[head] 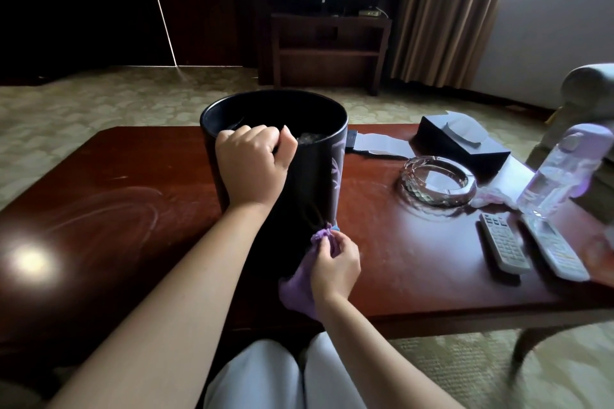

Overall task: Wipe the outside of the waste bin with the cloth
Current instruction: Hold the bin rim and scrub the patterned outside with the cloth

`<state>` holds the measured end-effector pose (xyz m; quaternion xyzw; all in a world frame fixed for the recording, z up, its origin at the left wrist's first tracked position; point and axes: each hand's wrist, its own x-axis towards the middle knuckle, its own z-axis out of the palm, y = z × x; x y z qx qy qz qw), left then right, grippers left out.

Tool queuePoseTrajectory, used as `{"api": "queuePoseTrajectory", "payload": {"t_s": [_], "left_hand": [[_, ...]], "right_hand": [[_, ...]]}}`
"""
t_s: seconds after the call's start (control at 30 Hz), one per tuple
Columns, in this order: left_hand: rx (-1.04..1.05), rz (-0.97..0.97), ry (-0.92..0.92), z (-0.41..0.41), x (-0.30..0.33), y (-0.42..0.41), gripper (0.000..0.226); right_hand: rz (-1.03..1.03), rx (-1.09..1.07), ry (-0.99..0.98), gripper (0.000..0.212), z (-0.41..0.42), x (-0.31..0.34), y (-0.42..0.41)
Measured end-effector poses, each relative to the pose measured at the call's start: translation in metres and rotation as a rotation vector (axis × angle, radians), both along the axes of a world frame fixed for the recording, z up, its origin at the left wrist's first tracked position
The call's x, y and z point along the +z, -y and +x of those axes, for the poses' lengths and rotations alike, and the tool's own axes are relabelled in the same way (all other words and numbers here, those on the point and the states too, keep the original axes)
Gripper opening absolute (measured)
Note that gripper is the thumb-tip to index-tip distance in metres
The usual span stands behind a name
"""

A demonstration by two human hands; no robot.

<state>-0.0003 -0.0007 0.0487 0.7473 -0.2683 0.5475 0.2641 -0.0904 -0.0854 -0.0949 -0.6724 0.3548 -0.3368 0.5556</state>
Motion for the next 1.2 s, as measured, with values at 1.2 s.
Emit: {"api": "queuePoseTrajectory", "payload": {"t_s": [1.2], "left_hand": [[-0.066,-0.012,-0.267,-0.015,0.008,0.014,0.044]], "right_hand": [[1.042,0.145,0.282,0.017,-0.033,-0.001,0.041]]}}
